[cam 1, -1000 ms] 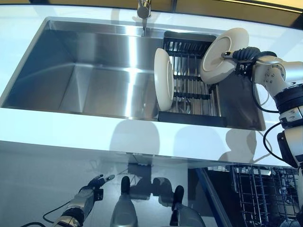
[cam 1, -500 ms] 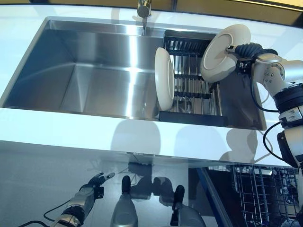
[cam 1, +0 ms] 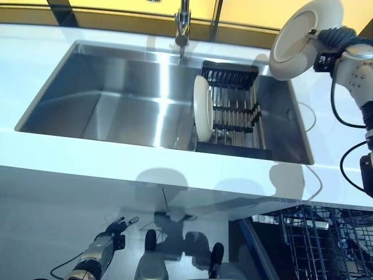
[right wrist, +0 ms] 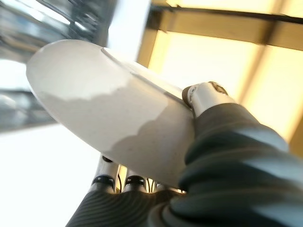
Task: Take plates into dishwasher
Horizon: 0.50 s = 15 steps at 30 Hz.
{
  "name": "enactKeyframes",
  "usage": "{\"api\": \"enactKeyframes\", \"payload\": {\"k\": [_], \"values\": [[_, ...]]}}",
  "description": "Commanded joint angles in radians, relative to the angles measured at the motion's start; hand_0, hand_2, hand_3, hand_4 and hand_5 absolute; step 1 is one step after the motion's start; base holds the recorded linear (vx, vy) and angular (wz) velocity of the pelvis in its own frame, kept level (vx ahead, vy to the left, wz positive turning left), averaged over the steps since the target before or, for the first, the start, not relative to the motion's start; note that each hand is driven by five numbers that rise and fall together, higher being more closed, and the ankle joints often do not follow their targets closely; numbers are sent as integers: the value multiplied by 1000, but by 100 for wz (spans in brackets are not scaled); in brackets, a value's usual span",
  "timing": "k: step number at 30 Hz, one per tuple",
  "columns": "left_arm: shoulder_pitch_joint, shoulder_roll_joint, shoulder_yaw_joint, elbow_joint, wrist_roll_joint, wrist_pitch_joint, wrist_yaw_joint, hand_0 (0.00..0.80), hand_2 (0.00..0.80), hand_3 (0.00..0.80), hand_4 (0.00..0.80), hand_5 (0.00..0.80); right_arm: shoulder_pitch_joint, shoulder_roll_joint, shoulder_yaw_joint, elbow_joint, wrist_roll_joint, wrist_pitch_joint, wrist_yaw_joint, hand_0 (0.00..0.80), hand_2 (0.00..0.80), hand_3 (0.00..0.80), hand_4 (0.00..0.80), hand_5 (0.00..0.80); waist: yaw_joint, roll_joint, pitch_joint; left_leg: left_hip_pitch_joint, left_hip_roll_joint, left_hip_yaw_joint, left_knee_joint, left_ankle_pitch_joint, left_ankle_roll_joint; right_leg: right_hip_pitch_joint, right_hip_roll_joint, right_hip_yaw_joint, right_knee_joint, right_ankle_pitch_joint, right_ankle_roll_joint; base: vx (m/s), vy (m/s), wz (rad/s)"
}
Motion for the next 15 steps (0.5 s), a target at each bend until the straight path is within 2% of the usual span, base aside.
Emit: {"api": "enactKeyframes", "payload": {"k": [1,7,8,10,11,12,15], "values": [[10,29,-42,32,72,-56,-23,0,0,0,0,0,-138,-103,110,5,-33,-78,-15,800,800,800,800,800,-1,-32,-113,69,-13,25,-2,-97,10,25,-20,19,1,-32,40,63,-16,-12],[39,29,-47,24,98,-90,-31,0,0,0,0,0,-143,-178,137,-9,-132,-71,42,800,800,800,800,800,-22,-33,-155,102,-11,48,-2,-112,16,38,-16,45,1,-34,42,18,-19,-17],[40,29,-47,27,35,-6,63,0,0,0,0,0,-149,-189,148,-5,-141,-70,52,800,800,800,800,800,-26,-34,-160,106,-11,52,-2,-113,17,39,-16,47,1,-33,43,-15,-87,-18],[49,-40,-21,68,97,-46,111,0,0,0,0,0,-74,-201,66,-128,-156,1,-14,800,800,800,800,800,-18,-49,-163,107,-6,51,-2,-117,17,41,-8,39,1,-31,47,-36,-186,-19],[63,-35,-13,89,176,-99,127,0,0,0,0,0,-30,-234,55,-166,-159,-2,-17,800,800,800,800,800,-24,-56,-161,110,-6,48,-2,-120,19,43,-1,44,1,-36,42,-54,-139,-16],[73,-28,-21,95,175,-125,118,0,0,0,0,0,-21,-251,58,-152,-186,-17,4,800,800,800,800,800,-29,-57,-154,115,-7,47,-2,-121,19,45,0,49,1,-35,42,-48,-49,-13],[114,-3,-36,38,184,-132,89,0,0,0,0,0,-18,-295,78,-111,-236,-53,59,800,800,800,800,800,-30,-49,-143,128,-6,49,-2,-120,20,48,-1,55,1,-28,43,-65,3,-3]]}}
